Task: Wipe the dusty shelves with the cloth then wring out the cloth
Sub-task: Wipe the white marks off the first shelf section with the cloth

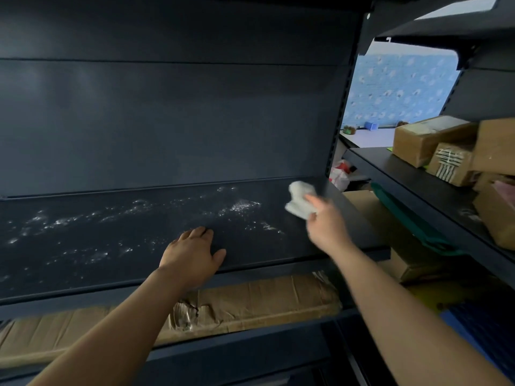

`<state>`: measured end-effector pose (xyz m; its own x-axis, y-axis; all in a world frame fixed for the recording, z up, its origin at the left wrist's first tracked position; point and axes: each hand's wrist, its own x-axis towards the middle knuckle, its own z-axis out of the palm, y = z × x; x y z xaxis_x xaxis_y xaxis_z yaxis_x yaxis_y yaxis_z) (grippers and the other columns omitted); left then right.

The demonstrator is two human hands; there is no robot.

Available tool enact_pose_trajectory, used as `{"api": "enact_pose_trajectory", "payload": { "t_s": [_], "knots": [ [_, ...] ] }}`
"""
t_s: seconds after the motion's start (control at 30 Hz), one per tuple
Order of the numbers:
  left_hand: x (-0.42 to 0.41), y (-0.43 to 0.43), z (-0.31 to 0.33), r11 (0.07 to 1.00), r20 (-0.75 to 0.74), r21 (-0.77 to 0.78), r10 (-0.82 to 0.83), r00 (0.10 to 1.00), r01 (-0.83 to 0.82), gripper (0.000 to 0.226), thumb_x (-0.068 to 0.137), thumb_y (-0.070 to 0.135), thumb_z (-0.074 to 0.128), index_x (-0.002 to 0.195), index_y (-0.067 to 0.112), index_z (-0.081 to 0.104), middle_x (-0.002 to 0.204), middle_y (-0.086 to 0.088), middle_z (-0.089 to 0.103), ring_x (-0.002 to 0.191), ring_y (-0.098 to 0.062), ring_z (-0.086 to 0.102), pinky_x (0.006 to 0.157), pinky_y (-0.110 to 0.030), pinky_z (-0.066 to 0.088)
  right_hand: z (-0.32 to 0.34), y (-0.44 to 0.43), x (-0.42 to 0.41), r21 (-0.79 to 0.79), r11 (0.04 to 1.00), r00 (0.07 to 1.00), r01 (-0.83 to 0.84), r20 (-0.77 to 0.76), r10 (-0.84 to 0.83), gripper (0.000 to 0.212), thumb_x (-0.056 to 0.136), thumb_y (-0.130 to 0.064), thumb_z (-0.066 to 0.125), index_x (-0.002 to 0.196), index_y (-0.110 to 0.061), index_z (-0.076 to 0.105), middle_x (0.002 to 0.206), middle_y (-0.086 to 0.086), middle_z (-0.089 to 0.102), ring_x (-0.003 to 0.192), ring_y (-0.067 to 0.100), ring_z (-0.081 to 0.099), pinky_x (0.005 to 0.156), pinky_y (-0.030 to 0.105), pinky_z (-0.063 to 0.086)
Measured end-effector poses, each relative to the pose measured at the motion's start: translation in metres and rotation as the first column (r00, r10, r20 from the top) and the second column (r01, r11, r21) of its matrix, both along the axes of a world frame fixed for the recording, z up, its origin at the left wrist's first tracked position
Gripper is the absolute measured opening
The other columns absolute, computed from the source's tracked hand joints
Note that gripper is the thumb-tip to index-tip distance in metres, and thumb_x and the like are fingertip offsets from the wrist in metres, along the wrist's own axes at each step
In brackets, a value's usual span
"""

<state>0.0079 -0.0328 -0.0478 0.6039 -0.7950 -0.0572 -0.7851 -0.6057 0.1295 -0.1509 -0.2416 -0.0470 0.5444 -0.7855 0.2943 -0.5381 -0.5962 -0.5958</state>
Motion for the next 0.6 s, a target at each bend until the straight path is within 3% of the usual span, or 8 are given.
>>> {"api": "enact_pose_trajectory", "payload": {
  "t_s": [0.1, 0.23, 0.43, 0.53, 0.6],
  "knots": [
    [-0.003, 0.006, 0.002, 1.000, -0.005, 0.005, -0.014, 1.000, 0.014, 0.064, 0.092, 0.052, 0.034, 0.145, 0.016, 0.028, 0.153, -0.002, 0.027, 0.141, -0.023, 0.025, 0.112, -0.037, 0.027, -0.006, -0.029, -0.048, -0.015, 0.982, 0.966, 0.190, -0.179, -0.189, 0.051, 0.086, 0.001, 0.050, 0.135, -0.012, 0.047, 0.129, 0.020, 0.048, 0.111, 0.036, 0.052, 0.092, 0.036, 0.045],
    [-0.005, 0.013, 0.004, 1.000, -0.035, 0.008, -0.025, 0.999, 0.025, 0.064, 0.092, 0.052, 0.034, 0.145, 0.016, 0.027, 0.154, -0.001, 0.025, 0.141, -0.023, 0.023, 0.112, -0.037, 0.026, -0.021, -0.011, -0.055, -0.038, 0.978, 0.949, 0.207, -0.233, -0.210, 0.047, 0.089, -0.008, 0.052, 0.135, -0.016, 0.044, 0.130, 0.019, 0.038, 0.109, 0.034, 0.051, 0.094, 0.043, 0.048],
    [0.009, 0.040, 0.006, 1.000, -0.052, 0.005, -0.030, 0.998, 0.030, 0.061, 0.093, 0.048, 0.037, 0.144, 0.015, 0.029, 0.154, -0.001, 0.026, 0.140, -0.023, 0.025, 0.112, -0.037, 0.026, -0.029, 0.055, 0.003, -0.114, 0.991, 0.979, 0.067, -0.183, -0.088, 0.038, 0.085, -0.010, 0.049, 0.123, -0.011, 0.048, 0.122, 0.016, 0.040, 0.105, 0.032, 0.048, 0.086, 0.035, 0.047],
    [0.023, 0.060, 0.009, 1.000, -0.064, -0.001, -0.016, 0.998, 0.016, 0.061, 0.093, 0.044, 0.039, 0.145, 0.016, 0.027, 0.155, -0.001, 0.025, 0.141, -0.022, 0.025, 0.112, -0.036, 0.025, -0.030, 0.100, 0.045, -0.161, 0.986, 0.981, -0.036, -0.192, 0.004, 0.035, 0.094, -0.025, 0.038, 0.121, -0.007, 0.050, 0.121, 0.019, 0.048, 0.107, 0.031, 0.045, 0.087, 0.040, 0.049],
    [0.034, 0.073, 0.011, 1.000, -0.063, -0.005, 0.006, 0.998, -0.006, 0.063, 0.092, 0.044, 0.041, 0.145, 0.015, 0.026, 0.154, -0.001, 0.027, 0.140, -0.023, 0.026, 0.112, -0.036, 0.026, -0.026, 0.128, 0.072, -0.127, 0.982, 0.976, -0.142, -0.184, 0.117, 0.034, 0.096, -0.021, 0.037, 0.124, -0.009, 0.051, 0.125, 0.017, 0.048, 0.110, 0.031, 0.046, 0.087, 0.035, 0.047]
  ]
}}
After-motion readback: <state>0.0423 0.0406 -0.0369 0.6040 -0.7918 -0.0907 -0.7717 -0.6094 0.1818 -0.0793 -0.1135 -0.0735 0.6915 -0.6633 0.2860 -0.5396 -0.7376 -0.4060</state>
